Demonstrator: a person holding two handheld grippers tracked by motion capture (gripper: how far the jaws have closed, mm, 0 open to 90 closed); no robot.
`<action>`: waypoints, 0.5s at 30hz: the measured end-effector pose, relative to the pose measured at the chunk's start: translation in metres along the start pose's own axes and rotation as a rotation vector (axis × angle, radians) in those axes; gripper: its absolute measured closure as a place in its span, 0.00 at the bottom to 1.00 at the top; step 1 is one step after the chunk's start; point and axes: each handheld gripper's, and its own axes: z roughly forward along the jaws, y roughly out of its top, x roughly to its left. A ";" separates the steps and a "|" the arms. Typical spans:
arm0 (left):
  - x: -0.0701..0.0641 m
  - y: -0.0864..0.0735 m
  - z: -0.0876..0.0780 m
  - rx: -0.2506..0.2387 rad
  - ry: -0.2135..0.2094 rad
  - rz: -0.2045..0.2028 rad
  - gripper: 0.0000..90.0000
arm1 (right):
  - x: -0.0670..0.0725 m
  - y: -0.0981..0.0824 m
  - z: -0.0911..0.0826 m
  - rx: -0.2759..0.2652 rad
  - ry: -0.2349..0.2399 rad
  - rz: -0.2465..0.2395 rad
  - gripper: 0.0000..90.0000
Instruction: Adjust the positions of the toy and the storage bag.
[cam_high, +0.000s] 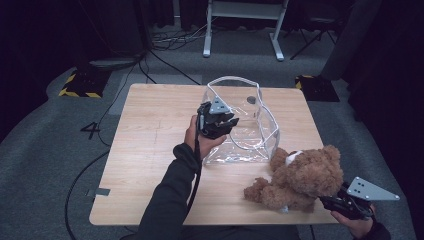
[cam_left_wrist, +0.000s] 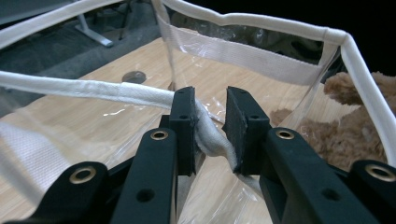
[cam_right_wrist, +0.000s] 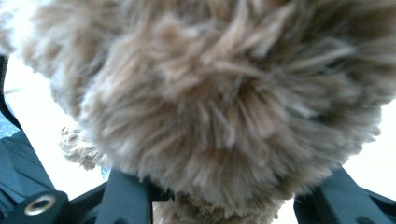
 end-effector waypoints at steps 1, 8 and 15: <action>0.002 -0.002 -0.004 -0.003 0.002 -0.003 0.82 | -0.001 -0.001 -0.002 -0.001 -0.003 0.001 0.62; 0.005 -0.012 -0.022 -0.031 0.001 0.003 0.76 | -0.002 -0.004 -0.012 -0.004 -0.029 0.004 0.63; -0.013 -0.009 -0.046 -0.073 0.051 0.049 0.29 | -0.006 -0.004 -0.012 -0.020 -0.047 0.011 0.63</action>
